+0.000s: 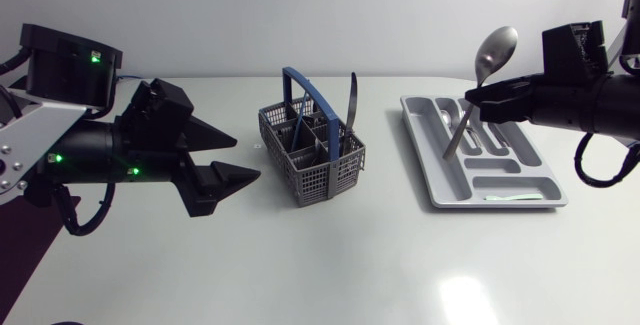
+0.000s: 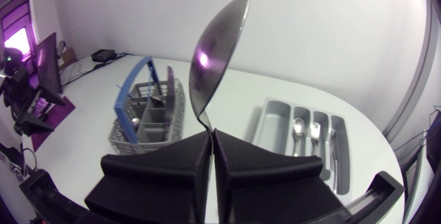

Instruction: Unload the cutlery basket into the drawer organizer.

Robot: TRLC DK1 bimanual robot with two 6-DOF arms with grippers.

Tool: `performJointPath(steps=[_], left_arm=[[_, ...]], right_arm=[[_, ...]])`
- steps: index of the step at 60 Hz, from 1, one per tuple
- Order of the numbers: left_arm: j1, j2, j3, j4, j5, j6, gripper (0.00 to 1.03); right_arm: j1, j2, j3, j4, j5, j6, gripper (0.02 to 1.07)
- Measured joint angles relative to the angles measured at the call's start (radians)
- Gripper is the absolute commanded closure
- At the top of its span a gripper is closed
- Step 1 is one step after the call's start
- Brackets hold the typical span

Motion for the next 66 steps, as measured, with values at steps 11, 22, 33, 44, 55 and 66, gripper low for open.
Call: performJointPath(steps=[11, 22, 33, 44, 55, 66], left_arm=[[-0.003, -0.01, -0.007, 0.003, -0.074, 0.011, 0.11], [-0.033, -0.01, -0.007, 0.019, -0.134, 0.011, 0.11], [-0.096, 0.017, -0.007, 0.06, -0.204, 0.011, 0.11], [-0.112, 0.054, -0.007, 0.097, -0.226, 0.01, 0.11], [-0.112, 0.087, -0.007, 0.118, -0.229, 0.01, 0.11], [-0.112, 0.1, -0.007, 0.13, -0.229, 0.01, 0.11]], right_arm=[[-0.095, 0.197, 0.139, -0.007, 0.08, -0.023, 1.01], [-0.114, 0.41, 0.312, -0.045, 0.214, -0.053, 1.01], [-0.113, 0.621, 0.475, -0.109, 0.335, -0.064, 1.01], [-0.111, 0.799, 0.652, -0.174, 0.401, -0.062, 1.01], [-0.094, 0.958, 0.814, -0.246, 0.454, -0.052, 1.01], [-0.081, 1.105, 0.965, -0.335, 0.492, -0.033, 1.01]])
